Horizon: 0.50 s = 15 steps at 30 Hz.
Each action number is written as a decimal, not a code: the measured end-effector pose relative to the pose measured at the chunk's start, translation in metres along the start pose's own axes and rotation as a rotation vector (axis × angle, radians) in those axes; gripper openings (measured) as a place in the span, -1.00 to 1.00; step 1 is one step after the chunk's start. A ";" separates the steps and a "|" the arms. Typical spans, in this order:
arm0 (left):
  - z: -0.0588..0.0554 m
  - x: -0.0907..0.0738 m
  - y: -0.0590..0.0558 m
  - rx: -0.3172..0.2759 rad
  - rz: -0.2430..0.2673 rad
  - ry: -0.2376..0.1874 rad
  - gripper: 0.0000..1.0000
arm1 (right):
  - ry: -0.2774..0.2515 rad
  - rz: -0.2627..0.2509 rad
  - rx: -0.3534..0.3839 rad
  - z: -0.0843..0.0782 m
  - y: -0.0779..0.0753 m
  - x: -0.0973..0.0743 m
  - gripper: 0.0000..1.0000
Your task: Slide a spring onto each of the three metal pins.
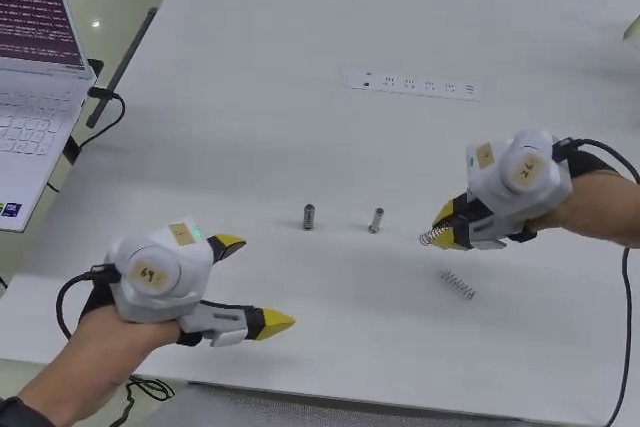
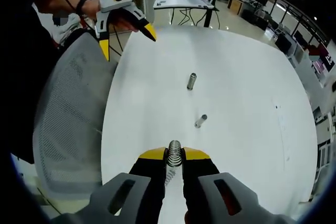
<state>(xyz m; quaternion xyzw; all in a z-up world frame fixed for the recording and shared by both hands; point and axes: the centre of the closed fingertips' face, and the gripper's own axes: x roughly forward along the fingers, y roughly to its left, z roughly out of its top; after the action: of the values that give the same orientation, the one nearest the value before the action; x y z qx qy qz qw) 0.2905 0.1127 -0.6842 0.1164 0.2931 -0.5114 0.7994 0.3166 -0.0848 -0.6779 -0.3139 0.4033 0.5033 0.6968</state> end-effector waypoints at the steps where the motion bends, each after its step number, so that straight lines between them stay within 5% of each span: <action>1: -0.001 -0.001 0.001 -0.003 0.003 0.001 0.41 | 0.002 0.001 -0.001 0.002 0.000 0.001 -0.83; 15: -0.011 -0.010 0.008 -0.034 0.036 0.005 0.47 | 0.023 -0.001 -0.016 0.012 -0.017 0.006 -0.83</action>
<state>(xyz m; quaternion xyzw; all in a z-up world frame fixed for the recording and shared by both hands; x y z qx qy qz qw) 0.2909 0.1295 -0.6881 0.1093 0.3014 -0.4914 0.8098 0.3373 -0.0767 -0.6767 -0.3254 0.4072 0.5024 0.6899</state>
